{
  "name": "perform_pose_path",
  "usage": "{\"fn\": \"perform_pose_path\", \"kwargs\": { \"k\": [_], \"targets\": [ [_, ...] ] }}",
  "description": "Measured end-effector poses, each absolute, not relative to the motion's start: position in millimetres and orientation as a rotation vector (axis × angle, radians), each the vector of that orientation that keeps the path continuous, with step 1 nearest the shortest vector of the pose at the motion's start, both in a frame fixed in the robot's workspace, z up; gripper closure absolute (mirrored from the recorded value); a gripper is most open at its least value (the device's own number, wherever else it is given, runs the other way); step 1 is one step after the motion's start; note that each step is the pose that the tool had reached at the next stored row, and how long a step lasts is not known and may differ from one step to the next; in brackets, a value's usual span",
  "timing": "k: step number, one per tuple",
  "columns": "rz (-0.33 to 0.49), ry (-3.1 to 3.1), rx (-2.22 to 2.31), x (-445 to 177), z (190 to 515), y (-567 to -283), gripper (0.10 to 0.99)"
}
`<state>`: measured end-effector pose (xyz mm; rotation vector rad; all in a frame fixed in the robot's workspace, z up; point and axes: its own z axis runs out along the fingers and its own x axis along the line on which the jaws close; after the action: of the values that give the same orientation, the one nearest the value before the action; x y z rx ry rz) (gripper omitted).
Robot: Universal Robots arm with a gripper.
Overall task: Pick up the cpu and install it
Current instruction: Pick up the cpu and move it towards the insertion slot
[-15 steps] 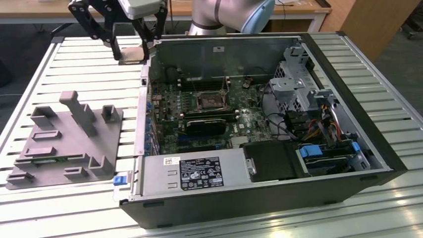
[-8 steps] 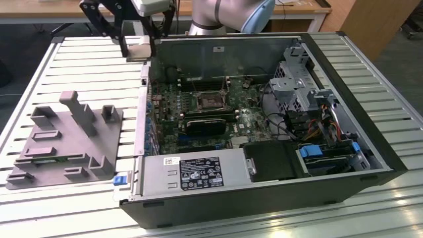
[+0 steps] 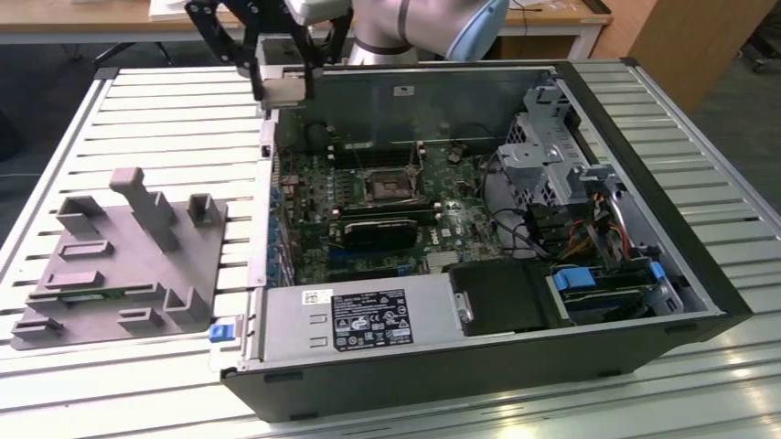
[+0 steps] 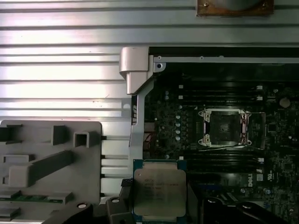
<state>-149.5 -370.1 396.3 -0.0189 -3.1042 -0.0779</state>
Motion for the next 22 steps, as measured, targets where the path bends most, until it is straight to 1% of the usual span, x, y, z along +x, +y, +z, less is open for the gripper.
{"fn": "perform_pose_path", "kwargs": {
  "k": [9,22],
  "targets": [
    [-0.078,-3.110,-0.019,-119,395,-363,0.541],
    [-0.079,-3.124,-0.018,-86,392,-344,0.541]
  ]
}}
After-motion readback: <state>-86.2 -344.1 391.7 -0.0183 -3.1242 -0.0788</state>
